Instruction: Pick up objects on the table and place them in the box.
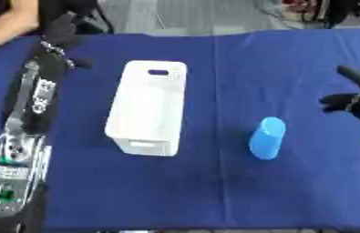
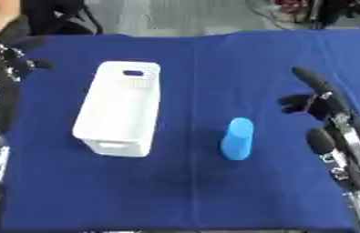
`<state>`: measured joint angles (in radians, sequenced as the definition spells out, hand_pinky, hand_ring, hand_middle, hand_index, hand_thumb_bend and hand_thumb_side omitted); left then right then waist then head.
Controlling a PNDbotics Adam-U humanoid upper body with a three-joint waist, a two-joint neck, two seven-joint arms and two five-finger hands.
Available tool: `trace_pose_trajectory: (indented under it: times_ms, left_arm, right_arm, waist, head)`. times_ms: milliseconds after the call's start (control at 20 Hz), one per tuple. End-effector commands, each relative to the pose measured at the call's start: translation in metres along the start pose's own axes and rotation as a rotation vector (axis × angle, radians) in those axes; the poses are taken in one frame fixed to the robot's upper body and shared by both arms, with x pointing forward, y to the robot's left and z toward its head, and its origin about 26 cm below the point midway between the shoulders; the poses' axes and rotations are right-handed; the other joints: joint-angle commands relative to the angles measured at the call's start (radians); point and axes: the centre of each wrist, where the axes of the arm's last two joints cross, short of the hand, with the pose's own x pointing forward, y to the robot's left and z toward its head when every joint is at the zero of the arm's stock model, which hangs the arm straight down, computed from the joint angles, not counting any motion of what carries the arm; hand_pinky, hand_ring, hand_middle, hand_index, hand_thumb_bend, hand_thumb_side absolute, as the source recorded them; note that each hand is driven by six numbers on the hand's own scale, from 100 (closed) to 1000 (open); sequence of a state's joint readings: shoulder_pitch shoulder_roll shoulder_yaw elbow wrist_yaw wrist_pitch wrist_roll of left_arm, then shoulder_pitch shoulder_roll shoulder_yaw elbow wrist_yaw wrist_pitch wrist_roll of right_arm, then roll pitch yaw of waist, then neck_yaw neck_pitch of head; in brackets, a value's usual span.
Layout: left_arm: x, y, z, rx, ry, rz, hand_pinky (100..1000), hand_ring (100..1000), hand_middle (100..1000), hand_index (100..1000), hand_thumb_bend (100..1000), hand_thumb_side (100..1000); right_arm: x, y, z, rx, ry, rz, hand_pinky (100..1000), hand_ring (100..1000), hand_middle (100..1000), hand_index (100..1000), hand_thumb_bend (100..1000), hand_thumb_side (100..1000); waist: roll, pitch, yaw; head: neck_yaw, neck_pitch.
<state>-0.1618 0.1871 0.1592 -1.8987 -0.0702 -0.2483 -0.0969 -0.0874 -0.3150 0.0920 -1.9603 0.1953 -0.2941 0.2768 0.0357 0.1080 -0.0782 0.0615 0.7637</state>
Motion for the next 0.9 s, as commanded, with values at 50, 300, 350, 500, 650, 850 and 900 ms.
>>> trace_pose_trajectory:
  times_ms: [50, 300, 350, 500, 650, 850, 900]
  left_arm:
    - [0.0052, 0.0117, -0.0021, 0.058, -0.017, -0.036, 654, 874, 992, 900, 1000, 893]
    - [0.0049, 0.0131, -0.0016, 0.074, -0.012, -0.041, 654, 875, 993, 900, 1000, 905]
    - [0.0052, 0.0135, -0.0017, 0.078, -0.014, -0.043, 654, 875, 993, 900, 1000, 905]
    - [0.0057, 0.0138, -0.0018, 0.082, -0.015, -0.045, 654, 876, 993, 901, 1000, 906]
    - [0.0058, 0.0131, -0.0019, 0.076, -0.015, -0.044, 654, 876, 993, 901, 1000, 905]
    - [0.0056, 0.0126, -0.0014, 0.072, -0.013, -0.044, 654, 864, 993, 901, 1000, 908]
    - [0.0053, 0.0124, -0.0012, 0.07, -0.012, -0.044, 654, 862, 993, 901, 1000, 909]
  right_arm:
    - [0.0056, -0.0053, -0.0015, -0.004, -0.02, 0.019, 677, 735, 982, 1000, 560, 952]
    - [0.0057, -0.0056, -0.0011, -0.006, -0.02, 0.019, 677, 735, 982, 1000, 560, 955]
    - [0.0057, -0.0056, -0.001, -0.007, -0.02, 0.019, 677, 735, 982, 1000, 560, 955]
    - [0.0058, -0.0058, -0.001, -0.008, -0.02, 0.019, 677, 735, 982, 1000, 560, 955]
    - [0.0057, -0.0055, -0.001, -0.005, -0.019, 0.018, 677, 735, 983, 1000, 561, 952]
    - [0.0046, -0.0076, -0.0024, 0.019, -0.014, 0.037, 684, 741, 976, 1000, 621, 924]
    - [0.005, -0.0096, -0.0029, 0.034, -0.014, 0.057, 692, 746, 967, 1000, 652, 898]
  waist:
    - [-0.002, -0.016, 0.0]
    - [-0.004, -0.019, 0.002]
    - [-0.004, -0.02, 0.002]
    - [-0.005, -0.021, 0.002]
    - [-0.004, -0.02, 0.002]
    - [-0.004, -0.022, 0.001]
    - [-0.004, -0.022, 0.001]
  head:
    - [-0.01, -0.008]
    - [-0.012, -0.008]
    - [-0.011, -0.009]
    - [-0.015, -0.012]
    - [-0.014, -0.009]
    - [-0.014, -0.01]
    - [-0.015, -0.01]
